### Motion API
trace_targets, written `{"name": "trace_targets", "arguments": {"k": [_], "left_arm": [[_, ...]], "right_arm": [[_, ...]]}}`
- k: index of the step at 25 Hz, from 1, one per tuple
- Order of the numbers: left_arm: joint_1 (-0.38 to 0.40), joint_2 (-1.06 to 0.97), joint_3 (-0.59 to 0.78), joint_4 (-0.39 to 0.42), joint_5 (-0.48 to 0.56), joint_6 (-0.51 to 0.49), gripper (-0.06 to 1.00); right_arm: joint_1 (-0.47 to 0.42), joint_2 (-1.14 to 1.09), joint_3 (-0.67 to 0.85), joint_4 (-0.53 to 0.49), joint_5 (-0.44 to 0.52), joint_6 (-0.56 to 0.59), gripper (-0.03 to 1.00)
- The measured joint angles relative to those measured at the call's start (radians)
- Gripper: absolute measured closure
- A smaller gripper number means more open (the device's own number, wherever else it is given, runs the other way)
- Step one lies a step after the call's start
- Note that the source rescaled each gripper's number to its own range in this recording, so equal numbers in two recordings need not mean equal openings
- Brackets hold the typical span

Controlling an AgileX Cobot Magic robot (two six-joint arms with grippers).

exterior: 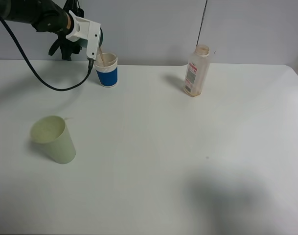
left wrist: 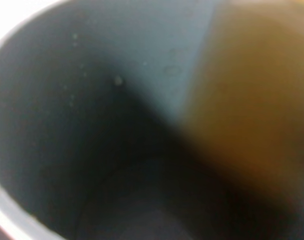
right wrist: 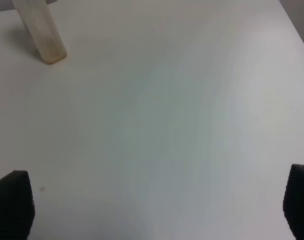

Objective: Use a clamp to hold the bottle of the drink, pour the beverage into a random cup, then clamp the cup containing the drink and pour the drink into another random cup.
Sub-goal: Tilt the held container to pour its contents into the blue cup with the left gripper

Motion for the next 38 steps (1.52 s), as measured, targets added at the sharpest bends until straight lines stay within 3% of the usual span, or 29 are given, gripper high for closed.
{"name": "trace_targets", "arguments": {"k": [19,38], "left_arm": [[-0.003,0.000,0.000,0.017,-0.053,0.124,0.94],[-0.003,-0.001,-0.022,0.069,-0.068,0.135,0.94]], "right_arm": [[0.000,0.000,0.000,0.000,0.000,0.000,-0.03],[0.000,0.000,0.000,0.000,0.000,0.000,-0.03]]}}
